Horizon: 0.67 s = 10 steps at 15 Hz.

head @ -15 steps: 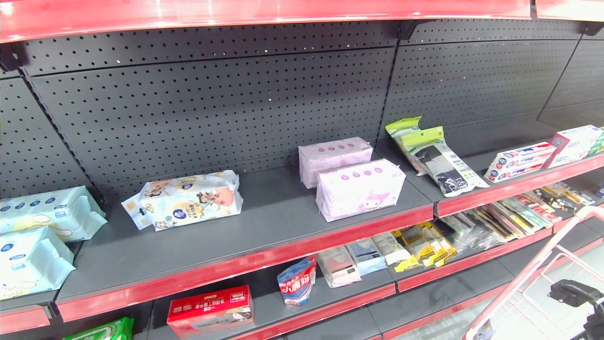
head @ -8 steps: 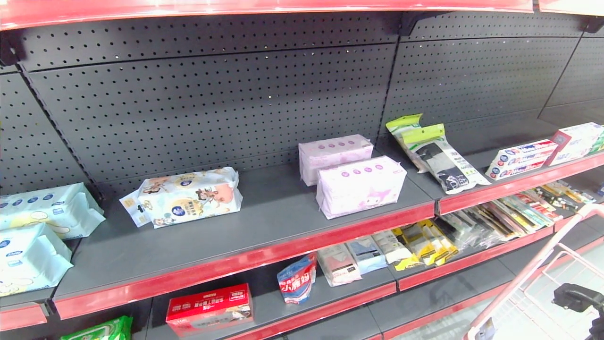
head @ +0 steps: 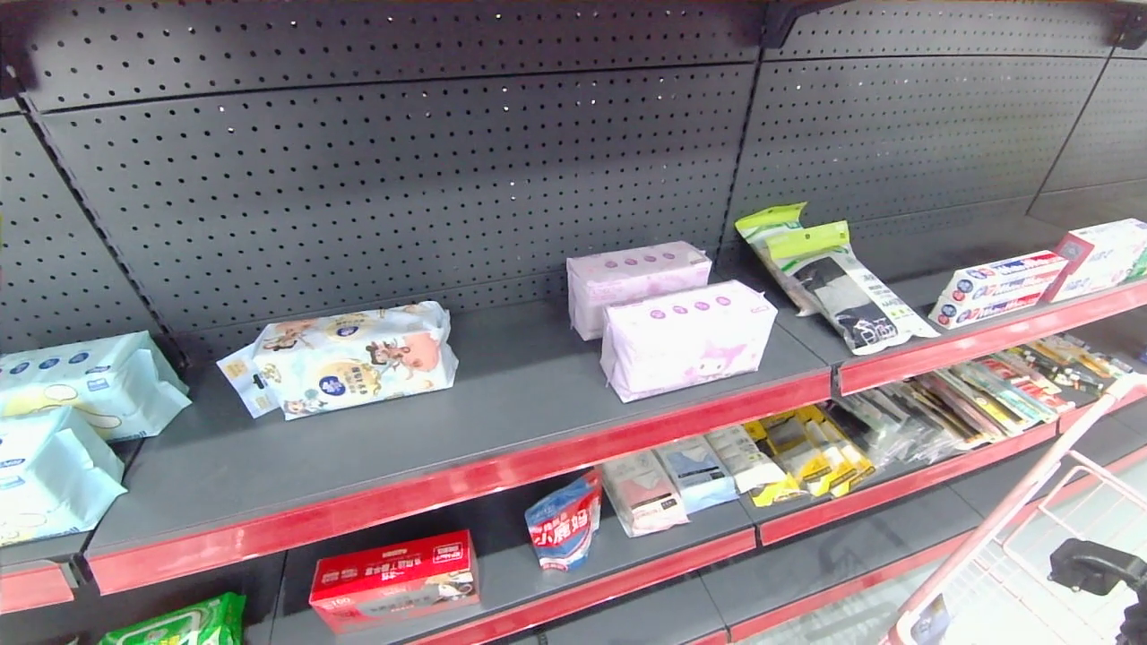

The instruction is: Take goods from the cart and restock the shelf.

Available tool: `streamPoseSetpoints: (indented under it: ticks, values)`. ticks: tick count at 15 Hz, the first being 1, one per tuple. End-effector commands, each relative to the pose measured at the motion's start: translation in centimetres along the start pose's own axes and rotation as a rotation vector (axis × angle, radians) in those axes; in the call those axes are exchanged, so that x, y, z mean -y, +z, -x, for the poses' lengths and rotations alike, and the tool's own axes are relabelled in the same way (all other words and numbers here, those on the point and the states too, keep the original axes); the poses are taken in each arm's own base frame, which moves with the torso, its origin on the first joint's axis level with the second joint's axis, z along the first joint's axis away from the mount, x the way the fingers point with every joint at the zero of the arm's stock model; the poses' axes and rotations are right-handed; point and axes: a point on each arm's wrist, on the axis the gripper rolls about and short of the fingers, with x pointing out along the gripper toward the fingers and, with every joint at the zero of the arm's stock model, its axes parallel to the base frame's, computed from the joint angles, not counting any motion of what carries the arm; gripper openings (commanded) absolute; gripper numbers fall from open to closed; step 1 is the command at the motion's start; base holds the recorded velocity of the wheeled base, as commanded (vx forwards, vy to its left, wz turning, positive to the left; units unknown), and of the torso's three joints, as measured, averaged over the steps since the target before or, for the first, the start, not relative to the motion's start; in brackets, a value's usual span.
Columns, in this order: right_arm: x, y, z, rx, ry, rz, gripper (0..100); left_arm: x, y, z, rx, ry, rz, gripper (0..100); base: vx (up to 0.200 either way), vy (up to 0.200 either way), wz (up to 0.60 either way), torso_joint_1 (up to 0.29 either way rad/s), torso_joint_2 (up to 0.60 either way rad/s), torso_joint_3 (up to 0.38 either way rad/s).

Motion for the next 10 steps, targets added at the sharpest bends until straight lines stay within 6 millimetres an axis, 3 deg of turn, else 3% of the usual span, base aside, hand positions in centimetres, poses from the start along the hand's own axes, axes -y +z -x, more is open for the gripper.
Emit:
streamPoseSetpoints:
  ticks: [1,10]
  values:
    - [0.01,-0.05,0.24,0.004,-0.009,0.004,100,0.00,0.01,-0.01,-0.001,0.001,0.000,100,0.000,0.000,0.00,-0.149,0.33,0.168]
    - [-0.05,-0.39,0.52,0.003,-0.017,0.022,100,0.00,0.01,-0.01,-0.001,0.001,0.000,100,0.000,0.000,0.00,-0.155,0.34,0.182]
